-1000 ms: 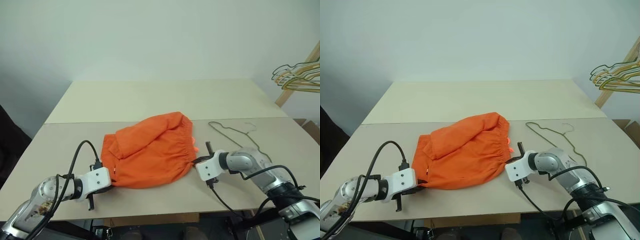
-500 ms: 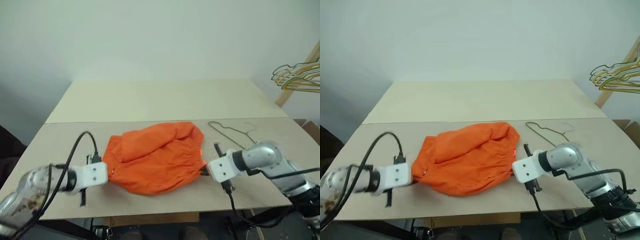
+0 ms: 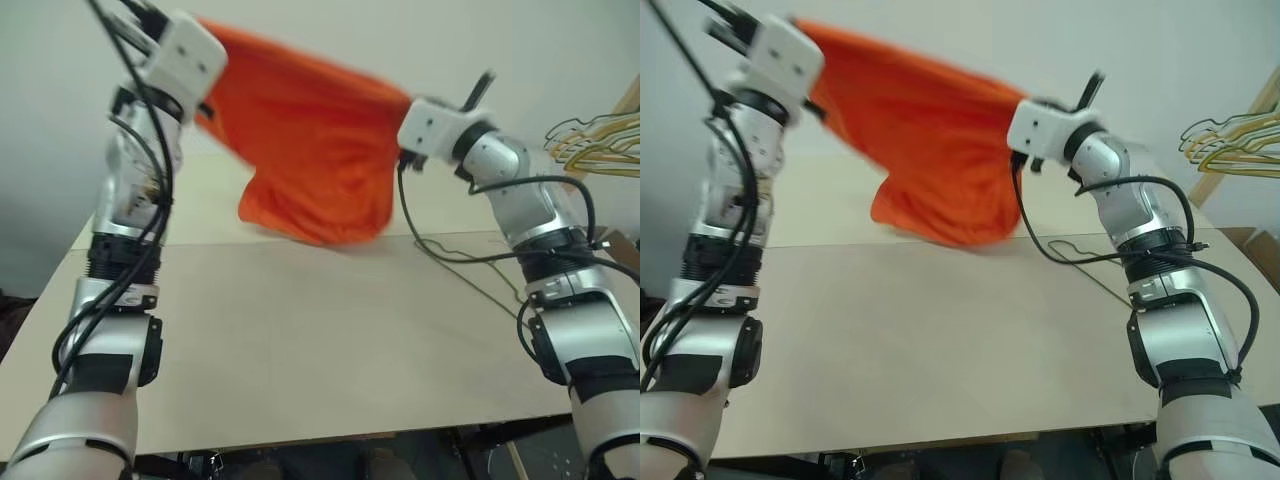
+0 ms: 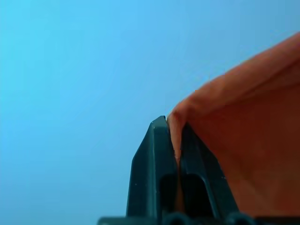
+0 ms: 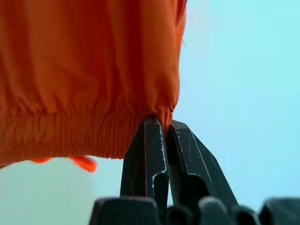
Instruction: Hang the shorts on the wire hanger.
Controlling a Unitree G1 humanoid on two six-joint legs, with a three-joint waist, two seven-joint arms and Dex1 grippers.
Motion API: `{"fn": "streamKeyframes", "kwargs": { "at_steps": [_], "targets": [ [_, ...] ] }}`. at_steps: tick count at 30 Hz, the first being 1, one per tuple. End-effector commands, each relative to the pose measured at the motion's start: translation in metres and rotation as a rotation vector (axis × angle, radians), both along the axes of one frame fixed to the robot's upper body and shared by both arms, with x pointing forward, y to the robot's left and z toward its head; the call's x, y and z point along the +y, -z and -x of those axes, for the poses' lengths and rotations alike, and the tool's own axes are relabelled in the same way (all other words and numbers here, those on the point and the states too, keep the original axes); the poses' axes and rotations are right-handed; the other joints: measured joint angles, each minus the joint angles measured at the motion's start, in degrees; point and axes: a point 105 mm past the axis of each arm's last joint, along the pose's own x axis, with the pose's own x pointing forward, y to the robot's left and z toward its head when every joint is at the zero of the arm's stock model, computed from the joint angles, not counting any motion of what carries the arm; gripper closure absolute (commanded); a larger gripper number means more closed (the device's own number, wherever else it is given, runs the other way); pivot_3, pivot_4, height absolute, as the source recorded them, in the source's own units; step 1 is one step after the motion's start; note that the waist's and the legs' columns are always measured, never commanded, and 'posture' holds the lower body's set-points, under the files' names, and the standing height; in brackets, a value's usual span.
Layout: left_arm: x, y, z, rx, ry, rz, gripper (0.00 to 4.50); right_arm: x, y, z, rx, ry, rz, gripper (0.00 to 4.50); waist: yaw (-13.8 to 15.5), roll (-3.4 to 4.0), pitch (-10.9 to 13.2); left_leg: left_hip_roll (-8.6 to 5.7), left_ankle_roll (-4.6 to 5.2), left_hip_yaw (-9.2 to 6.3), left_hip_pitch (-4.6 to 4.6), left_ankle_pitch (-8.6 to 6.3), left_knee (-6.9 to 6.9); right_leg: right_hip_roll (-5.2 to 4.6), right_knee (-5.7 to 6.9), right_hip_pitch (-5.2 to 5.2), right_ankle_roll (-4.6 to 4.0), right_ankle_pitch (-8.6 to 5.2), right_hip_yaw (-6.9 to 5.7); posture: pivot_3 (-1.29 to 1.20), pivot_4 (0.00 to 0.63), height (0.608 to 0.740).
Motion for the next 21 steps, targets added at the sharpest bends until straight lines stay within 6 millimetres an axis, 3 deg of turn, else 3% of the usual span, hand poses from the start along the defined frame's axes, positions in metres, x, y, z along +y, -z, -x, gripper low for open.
{"fn": "streamKeyframes", "kwargs": {
  "at_steps": [1, 3, 6, 9, 13, 17, 21],
  "targets": [
    [0.016, 0.003, 0.041, -0.071, 0.058, -0.084, 4.48, 0.001, -0.004, 0.025, -0.099, -0.103, 0.017, 4.50, -1.35, 0.02, -0.01, 0.05, -0.04, -0.01, 0.00, 0.01, -0.05, 0.00, -0.02, -0.01, -0.01, -0.01, -0.14, 0.03, 0.000, 0.740],
    [0.016, 0.022, 0.049, 0.004, 0.083, -0.141, 4.48, 0.007, 0.007, 0.034, -0.088, -0.160, 0.054, 4.50, -2.52, 0.02, -0.01, 0.12, -0.11, -0.01, 0.12, 0.02, -0.15, -0.03, -0.04, 0.06, 0.01, -0.03, -0.40, 0.03, 0.000, 0.740],
    [0.019, 0.066, 0.063, 0.164, 0.148, -0.154, 4.48, 0.019, 0.051, 0.043, 0.050, -0.248, 0.114, 4.50, -2.97, 0.04, 0.01, 0.10, -0.12, 0.05, -0.05, 0.02, 0.13, -0.13, -0.23, 0.15, 0.01, -0.04, -0.48, 0.03, 0.000, 0.740],
    [0.022, 0.125, 0.074, 0.410, 0.170, -0.203, 4.48, 0.026, 0.113, 0.055, 0.268, -0.329, 0.220, 4.50, -3.22, 0.04, 0.01, 0.15, -0.12, 0.09, 0.19, 0.04, 0.43, -0.13, -0.09, 0.50, -0.04, -0.01, -0.40, 0.04, 0.000, 0.740],
    [0.021, 0.214, 0.105, 0.726, 0.177, -0.493, 4.48, 0.014, 0.196, 0.087, 0.574, -0.409, 0.518, 4.50, -2.49, 0.05, 0.04, 0.18, -0.15, 0.26, 0.76, 0.07, 0.40, -0.09, -0.09, 0.82, -0.10, -0.04, -0.08, 0.04, 0.000, 0.740],
    [0.030, 0.274, 0.145, 1.007, 0.216, -0.613, 4.48, 0.002, 0.218, 0.119, 0.785, -0.490, 0.606, 4.50, -1.56, 0.07, 0.06, 0.23, -0.13, 0.43, 0.70, 0.07, 0.32, -0.07, 0.03, 0.46, -0.21, -0.06, 0.15, 0.03, 0.000, 0.740],
    [0.032, 0.304, 0.178, 1.204, 0.309, -0.705, 4.48, -0.007, 0.222, 0.138, 0.885, -0.544, 0.727, 4.50, -0.61, 0.08, 0.05, 0.33, -0.07, 0.45, 0.68, 0.03, 0.32, -0.02, 0.03, 0.40, -0.33, -0.07, 0.16, 0.03, 0.000, 0.740]
  ]
}}
